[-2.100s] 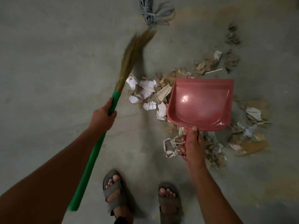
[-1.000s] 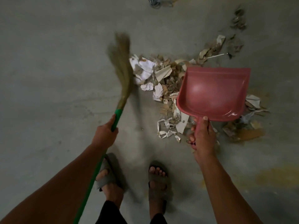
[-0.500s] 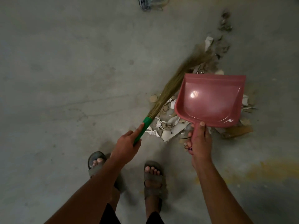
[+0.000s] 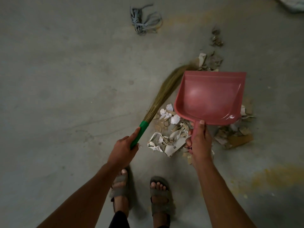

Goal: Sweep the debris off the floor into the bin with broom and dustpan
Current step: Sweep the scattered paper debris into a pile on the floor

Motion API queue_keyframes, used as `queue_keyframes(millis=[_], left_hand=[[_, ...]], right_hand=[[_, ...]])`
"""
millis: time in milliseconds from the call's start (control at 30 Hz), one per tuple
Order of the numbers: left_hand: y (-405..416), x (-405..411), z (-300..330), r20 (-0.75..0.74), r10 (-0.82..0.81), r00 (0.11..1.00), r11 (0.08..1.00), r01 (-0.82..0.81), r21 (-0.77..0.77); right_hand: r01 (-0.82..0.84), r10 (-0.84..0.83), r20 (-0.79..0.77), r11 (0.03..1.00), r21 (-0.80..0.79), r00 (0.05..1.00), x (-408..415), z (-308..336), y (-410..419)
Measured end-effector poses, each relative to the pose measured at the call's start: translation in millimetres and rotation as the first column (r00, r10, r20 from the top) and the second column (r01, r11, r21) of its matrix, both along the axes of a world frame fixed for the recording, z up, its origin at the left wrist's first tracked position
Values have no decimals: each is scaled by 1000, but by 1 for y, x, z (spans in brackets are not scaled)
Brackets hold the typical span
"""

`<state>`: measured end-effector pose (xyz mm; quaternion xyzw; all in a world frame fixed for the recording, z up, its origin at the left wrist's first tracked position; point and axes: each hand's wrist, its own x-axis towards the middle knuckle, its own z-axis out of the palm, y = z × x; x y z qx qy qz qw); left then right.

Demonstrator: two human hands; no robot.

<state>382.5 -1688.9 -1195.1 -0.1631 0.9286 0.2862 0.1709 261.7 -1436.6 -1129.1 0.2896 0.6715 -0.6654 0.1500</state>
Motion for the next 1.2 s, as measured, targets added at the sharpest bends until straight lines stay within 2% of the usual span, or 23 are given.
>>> queue_keyframes(millis=[267, 467, 600, 767, 933, 1067, 1133, 1200], left_hand=[[-41, -31, 20, -19, -10, 1000, 1000, 10, 15], [-81, -74, 26, -27, 112, 993, 987, -108, 119], [-108, -128, 18, -88, 152, 984, 979, -137, 150], [-152, -210, 0, -142, 284, 948, 937, -244, 249], [-214, -309, -1, -138, 338, 931, 930, -309, 198], [-259, -393, -8, -64, 329, 942, 942, -323, 88], [-275, -425, -17, 22, 308, 951, 949, -309, 68], [-282, -436, -27, 140, 225, 964, 973, -230, 23]], right_hand=[[52, -53, 1, 998, 16, 999, -30, 16, -5], [22, -22, 10, 1000, 21, 1000, -63, 15, -28], [24, -26, 43, 999, 48, 999, -93, 7, -64], [55, -55, 13, 998, 27, 998, -126, -9, -116], [89, -89, 27, 996, 9, 996, -157, -21, -168], [114, -114, 38, 993, -7, 993, -177, -36, -202], [125, -125, 41, 992, -2, 991, -184, -44, -215], [115, -115, 43, 993, 1, 992, -186, -50, -222]])
